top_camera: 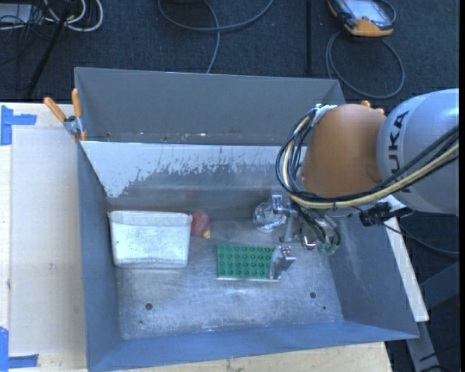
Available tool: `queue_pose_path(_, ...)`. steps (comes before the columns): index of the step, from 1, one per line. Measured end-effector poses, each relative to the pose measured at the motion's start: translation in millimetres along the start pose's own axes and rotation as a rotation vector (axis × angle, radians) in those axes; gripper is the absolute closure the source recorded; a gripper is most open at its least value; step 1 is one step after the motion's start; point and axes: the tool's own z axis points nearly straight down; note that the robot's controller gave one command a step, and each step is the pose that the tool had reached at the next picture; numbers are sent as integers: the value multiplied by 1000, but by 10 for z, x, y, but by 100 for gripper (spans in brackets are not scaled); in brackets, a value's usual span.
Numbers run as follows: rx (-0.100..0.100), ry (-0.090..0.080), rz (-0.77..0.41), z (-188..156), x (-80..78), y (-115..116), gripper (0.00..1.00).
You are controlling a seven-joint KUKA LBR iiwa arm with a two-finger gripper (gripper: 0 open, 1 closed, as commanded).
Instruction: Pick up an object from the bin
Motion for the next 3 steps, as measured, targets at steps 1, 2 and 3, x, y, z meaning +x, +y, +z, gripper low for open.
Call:
queue_pose_path(1,-6,-15,57,606,-449,-365,0)
queue_pose_path(2,-2,-38,60,578,-505,-393,100)
queue_pose_path(3,0,-11,53,-711,-457,-218,100)
